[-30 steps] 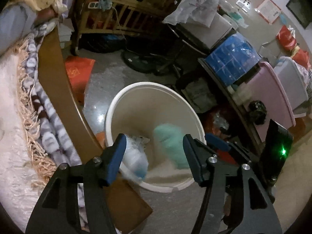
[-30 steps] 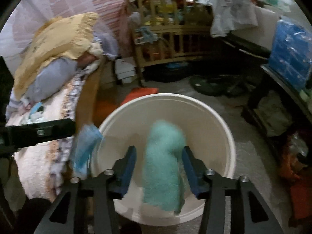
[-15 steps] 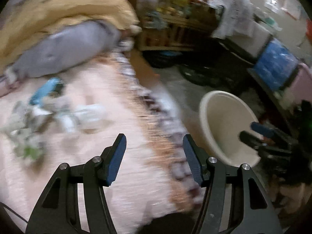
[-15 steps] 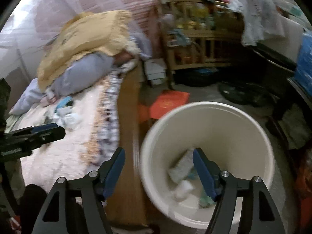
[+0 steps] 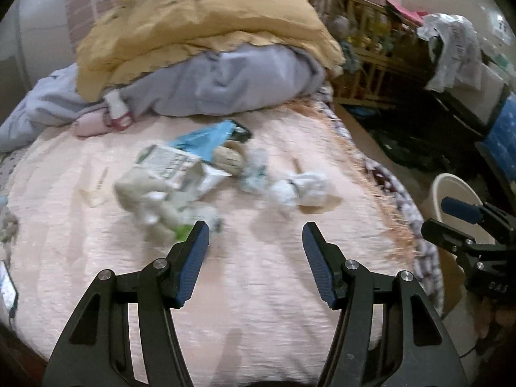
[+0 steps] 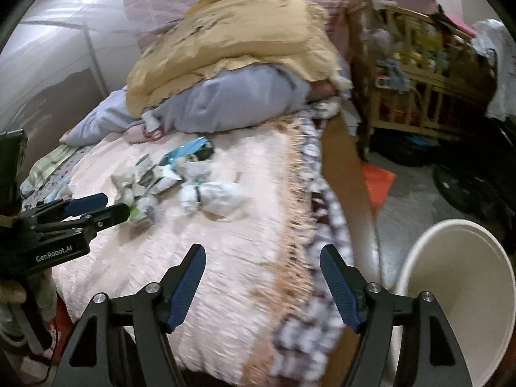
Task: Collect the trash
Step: 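Move both open grippers back to the trash on the quilt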
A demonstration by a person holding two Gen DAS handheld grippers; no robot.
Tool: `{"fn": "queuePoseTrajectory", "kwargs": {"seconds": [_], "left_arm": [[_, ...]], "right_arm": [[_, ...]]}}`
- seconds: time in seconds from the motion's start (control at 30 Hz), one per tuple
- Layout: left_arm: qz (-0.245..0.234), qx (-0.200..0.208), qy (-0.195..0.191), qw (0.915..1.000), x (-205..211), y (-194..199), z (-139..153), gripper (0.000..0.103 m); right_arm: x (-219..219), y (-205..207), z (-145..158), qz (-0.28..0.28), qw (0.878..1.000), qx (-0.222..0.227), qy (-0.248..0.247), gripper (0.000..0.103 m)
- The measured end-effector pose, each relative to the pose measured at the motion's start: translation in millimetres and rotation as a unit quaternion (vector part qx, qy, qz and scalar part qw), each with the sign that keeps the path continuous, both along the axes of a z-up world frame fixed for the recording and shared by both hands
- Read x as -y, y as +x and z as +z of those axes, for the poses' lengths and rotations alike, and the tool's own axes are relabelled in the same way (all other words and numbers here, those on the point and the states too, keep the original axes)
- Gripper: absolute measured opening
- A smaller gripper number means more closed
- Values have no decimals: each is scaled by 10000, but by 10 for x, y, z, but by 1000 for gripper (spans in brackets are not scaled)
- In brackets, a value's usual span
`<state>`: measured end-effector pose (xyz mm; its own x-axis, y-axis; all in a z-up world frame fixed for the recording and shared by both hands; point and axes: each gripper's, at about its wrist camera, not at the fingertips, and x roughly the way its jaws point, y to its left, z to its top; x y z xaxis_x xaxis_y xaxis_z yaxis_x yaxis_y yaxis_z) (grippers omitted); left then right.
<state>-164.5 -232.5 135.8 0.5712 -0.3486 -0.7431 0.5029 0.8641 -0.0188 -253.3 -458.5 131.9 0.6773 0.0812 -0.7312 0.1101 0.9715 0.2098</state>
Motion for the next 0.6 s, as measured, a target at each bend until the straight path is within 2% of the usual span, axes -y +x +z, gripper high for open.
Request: {"fn": "queuePoseTrajectory", "kwargs": {"seconds": [0.3,0.6], "left_arm": [[415,-193,-129,9989,-527,155,-43,59],[699,-407,-297,9963,-841,249,-155,59]], "right_arm": [[-295,334,-99,499,9984,-205,-144,74],[-354,499,-168,646,9971,-328,-214,74]]}}
